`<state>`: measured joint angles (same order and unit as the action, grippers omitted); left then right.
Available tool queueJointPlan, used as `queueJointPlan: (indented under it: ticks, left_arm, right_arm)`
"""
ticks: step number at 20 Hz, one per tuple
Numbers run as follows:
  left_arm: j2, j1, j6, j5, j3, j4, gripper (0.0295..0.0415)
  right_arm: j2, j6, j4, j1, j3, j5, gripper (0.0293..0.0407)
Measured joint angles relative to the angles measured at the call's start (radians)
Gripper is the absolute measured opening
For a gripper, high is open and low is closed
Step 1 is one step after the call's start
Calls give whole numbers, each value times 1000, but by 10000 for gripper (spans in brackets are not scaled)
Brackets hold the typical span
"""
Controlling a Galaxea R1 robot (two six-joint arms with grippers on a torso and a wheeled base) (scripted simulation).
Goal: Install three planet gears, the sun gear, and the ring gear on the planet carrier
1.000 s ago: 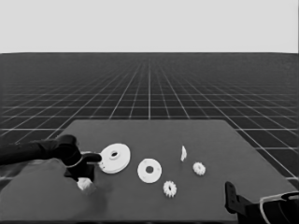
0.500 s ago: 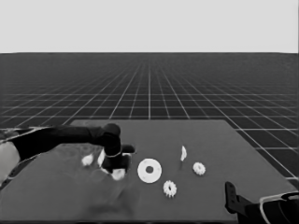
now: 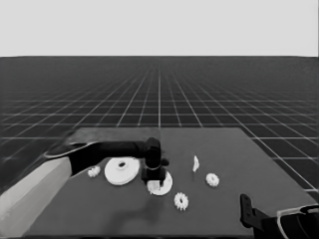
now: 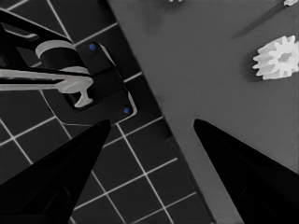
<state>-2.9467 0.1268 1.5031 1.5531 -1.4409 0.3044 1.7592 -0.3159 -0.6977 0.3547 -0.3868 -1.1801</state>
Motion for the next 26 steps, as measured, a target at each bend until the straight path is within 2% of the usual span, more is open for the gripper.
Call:
queueJointPlan:
  ticks: [3,8,9,10,11,13,18,19,21,26]
  left_arm:
    - [-8,45,-25,-13,-37,44,313]
    - [-10,56,-31,-18,-46,55,313]
    - [-10,56,-31,-18,-47,55,345]
    - [-10,56,-31,-18,-47,55,372]
    - [-10,57,-31,-18,-47,55,381]
    - [-10,57,-31,-18,-47,56,384]
    - [-10,57,-32,-18,-47,56,385]
    - [2,-3,5,3,6,-8,385]
    - [7,-77,32,13,41,-76,385]
    - [8,-112,39,13,50,-111,385]
  right_arm:
    - [0,0,0,0,0,0,385]
    - [0,0,0,0,0,0,385]
    - [0,0,0,0,0,0,385]
    - [0,0,0,0,0,0,385]
    - [0,0,0,0,0,0,385]
    - [0,0,0,0,0,0,385]
    - [0,0,0,0,0,0,385]
    - [0,0,0,0,0,0,385]
    - [0,0,0,0,0,0,385]
    - [0,0,0,0,0,0,385]
